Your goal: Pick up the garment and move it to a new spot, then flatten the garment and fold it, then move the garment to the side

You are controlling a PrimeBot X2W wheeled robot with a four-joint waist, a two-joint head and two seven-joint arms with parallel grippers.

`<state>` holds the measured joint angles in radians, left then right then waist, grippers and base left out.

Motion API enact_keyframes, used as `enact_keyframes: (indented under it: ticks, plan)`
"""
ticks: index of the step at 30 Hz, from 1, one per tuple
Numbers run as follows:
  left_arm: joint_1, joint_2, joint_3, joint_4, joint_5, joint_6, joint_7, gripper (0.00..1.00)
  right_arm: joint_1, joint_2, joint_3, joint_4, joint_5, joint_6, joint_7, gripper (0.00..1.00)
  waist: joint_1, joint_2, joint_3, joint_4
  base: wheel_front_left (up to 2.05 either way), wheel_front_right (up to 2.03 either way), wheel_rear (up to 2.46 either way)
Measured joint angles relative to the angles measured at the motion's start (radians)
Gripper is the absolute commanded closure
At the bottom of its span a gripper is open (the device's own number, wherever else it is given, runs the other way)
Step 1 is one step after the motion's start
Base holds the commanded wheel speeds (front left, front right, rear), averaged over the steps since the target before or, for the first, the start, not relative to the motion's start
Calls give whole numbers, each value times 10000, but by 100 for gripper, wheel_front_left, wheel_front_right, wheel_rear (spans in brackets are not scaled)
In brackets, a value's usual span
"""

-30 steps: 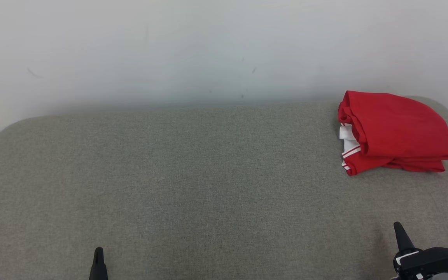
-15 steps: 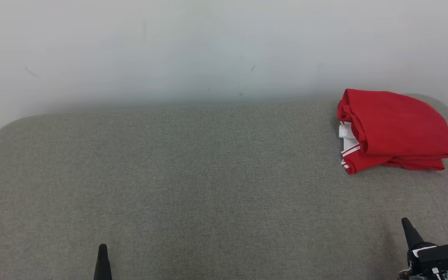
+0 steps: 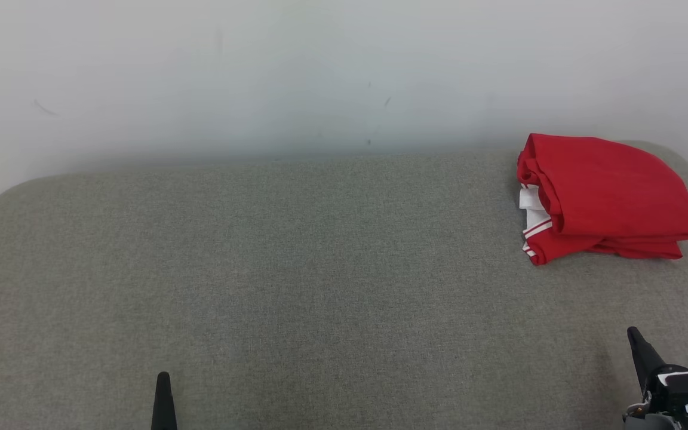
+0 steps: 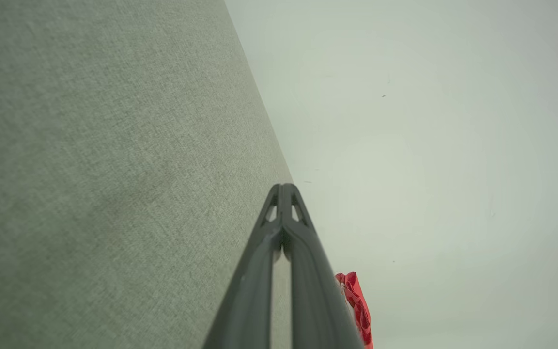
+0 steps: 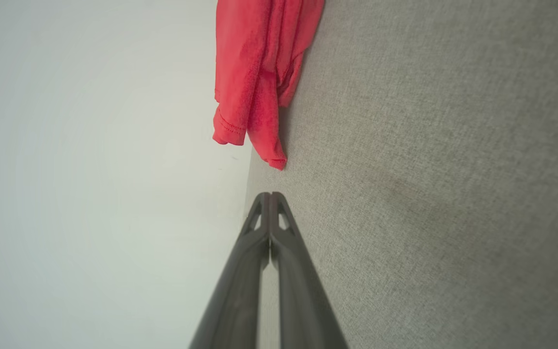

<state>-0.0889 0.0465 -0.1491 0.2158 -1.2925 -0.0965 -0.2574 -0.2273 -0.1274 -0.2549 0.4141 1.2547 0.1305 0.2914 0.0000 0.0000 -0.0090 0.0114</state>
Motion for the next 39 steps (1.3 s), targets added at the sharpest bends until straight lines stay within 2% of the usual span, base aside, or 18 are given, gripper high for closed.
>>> enact_keyframes:
  ticks: [39]
  plan:
    - [-633, 12, -704, 537, -3361, -326, -31, 100, -696, -75, -1557, 523, 2993, 0, 1666, 100, 0, 0, 191, -97, 0, 0, 0]
